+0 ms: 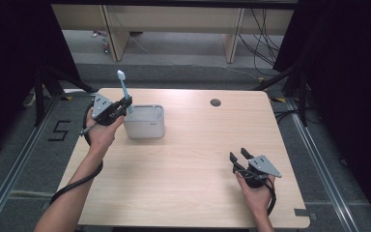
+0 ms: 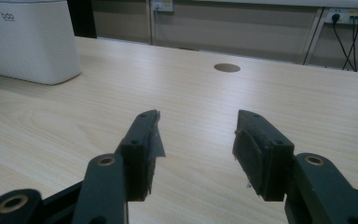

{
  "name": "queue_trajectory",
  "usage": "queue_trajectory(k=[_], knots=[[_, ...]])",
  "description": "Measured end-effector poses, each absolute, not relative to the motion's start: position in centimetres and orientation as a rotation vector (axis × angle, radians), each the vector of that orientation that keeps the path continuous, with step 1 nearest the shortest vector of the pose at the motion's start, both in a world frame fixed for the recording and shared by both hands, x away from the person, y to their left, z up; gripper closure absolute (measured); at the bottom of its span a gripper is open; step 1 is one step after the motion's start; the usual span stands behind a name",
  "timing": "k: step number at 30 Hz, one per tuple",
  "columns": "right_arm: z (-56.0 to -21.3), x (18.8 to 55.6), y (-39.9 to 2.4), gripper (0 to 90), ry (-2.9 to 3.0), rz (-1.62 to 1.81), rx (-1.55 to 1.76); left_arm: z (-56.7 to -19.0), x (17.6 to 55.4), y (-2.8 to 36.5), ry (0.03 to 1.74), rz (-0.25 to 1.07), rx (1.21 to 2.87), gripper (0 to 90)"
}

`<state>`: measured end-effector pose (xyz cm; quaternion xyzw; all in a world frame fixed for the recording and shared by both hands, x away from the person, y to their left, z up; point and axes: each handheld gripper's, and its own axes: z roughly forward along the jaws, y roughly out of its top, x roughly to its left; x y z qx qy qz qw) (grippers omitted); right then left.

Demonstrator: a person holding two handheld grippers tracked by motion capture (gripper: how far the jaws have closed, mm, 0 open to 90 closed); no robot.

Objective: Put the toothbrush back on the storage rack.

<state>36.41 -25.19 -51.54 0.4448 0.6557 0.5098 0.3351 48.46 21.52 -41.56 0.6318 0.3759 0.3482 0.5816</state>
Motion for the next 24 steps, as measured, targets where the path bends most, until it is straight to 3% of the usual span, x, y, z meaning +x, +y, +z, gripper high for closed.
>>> queue_trajectory(k=[24], knots=[[-51.6,36.5,-25.3,50.2,1.714,1.325,1.129,-43.2,49.1,22.2,0.931,0.807,1.502,83.0]])
